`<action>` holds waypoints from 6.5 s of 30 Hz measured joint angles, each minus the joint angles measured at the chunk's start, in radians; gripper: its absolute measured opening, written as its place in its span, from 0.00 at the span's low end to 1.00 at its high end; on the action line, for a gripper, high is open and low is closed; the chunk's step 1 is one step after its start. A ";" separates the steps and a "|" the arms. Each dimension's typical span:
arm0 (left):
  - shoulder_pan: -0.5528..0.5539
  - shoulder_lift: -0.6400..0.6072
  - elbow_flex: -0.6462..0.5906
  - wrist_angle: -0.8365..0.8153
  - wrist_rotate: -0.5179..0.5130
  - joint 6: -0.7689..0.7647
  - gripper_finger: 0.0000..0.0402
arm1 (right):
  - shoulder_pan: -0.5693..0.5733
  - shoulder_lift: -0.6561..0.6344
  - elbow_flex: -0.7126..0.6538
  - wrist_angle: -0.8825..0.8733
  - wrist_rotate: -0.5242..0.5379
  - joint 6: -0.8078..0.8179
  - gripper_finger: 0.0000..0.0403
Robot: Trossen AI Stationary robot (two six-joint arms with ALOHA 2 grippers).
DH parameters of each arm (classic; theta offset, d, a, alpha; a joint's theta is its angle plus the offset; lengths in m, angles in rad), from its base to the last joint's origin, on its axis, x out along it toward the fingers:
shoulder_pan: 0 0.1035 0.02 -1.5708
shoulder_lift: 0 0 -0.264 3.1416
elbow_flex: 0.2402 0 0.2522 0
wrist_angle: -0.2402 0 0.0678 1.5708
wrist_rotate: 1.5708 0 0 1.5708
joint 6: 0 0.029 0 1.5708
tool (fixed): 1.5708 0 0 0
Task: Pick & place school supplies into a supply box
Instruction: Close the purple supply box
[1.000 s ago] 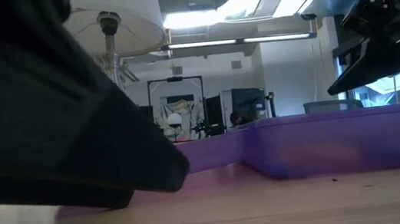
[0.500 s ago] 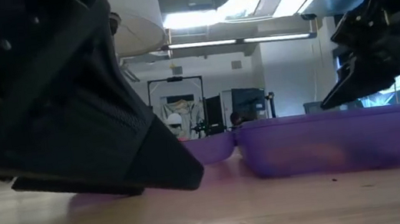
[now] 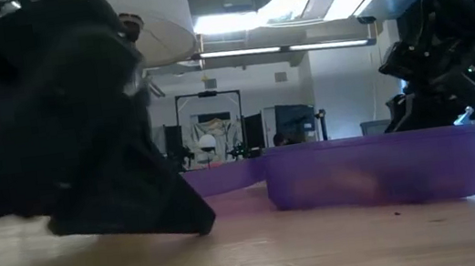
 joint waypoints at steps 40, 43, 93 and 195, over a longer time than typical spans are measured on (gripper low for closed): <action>0.028 -0.005 0.002 -0.262 0.033 -0.088 0.88 | 0.344 0.066 0.027 0.018 -0.312 0.295 0.38; 0.025 -0.005 0.002 -0.331 0.031 -0.138 0.88 | 0.392 0.066 0.027 0.059 -0.274 0.315 0.38; 0.249 -0.025 -0.030 -0.437 -0.090 0.111 0.87 | 0.272 0.066 0.026 0.008 -0.191 0.130 0.38; 0.504 -0.324 -0.860 1.299 0.396 0.848 0.87 | 0.172 0.066 0.027 -0.005 -0.147 0.086 0.38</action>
